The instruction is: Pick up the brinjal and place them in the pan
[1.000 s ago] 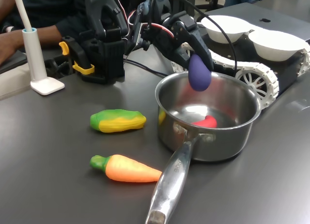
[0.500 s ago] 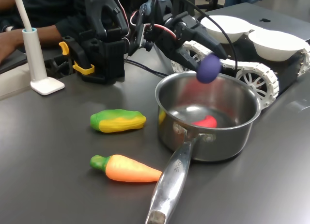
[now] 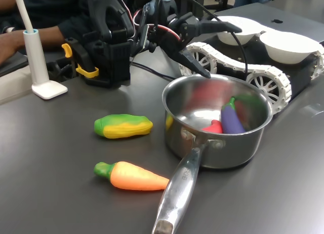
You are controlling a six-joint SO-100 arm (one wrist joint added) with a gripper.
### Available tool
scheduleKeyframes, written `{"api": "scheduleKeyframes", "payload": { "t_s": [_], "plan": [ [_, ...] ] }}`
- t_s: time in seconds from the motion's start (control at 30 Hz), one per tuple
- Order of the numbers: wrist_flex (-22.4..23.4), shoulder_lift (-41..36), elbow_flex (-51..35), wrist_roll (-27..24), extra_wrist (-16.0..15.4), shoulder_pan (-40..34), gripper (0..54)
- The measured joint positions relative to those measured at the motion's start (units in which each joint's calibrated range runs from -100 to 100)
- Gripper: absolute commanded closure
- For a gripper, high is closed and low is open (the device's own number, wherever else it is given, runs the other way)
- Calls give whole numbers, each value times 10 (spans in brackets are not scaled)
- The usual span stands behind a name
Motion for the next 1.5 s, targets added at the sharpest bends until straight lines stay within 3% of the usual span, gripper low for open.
{"api": "scheduleKeyframes", "payload": {
  "t_s": [0.13,0.27,0.4,0.63,0.87,0.97,1.5],
  "plan": [
    [0,-11,0,-4,0,0,17],
    [0,-25,0,-11,0,0,71],
    [0,-42,0,-17,0,0,172],
    [1,-93,0,-18,0,0,406],
    [1,-138,25,-14,0,0,508],
    [1,-157,33,-9,0,0,535],
    [10,-267,88,-4,0,-36,536]
  ]
}}
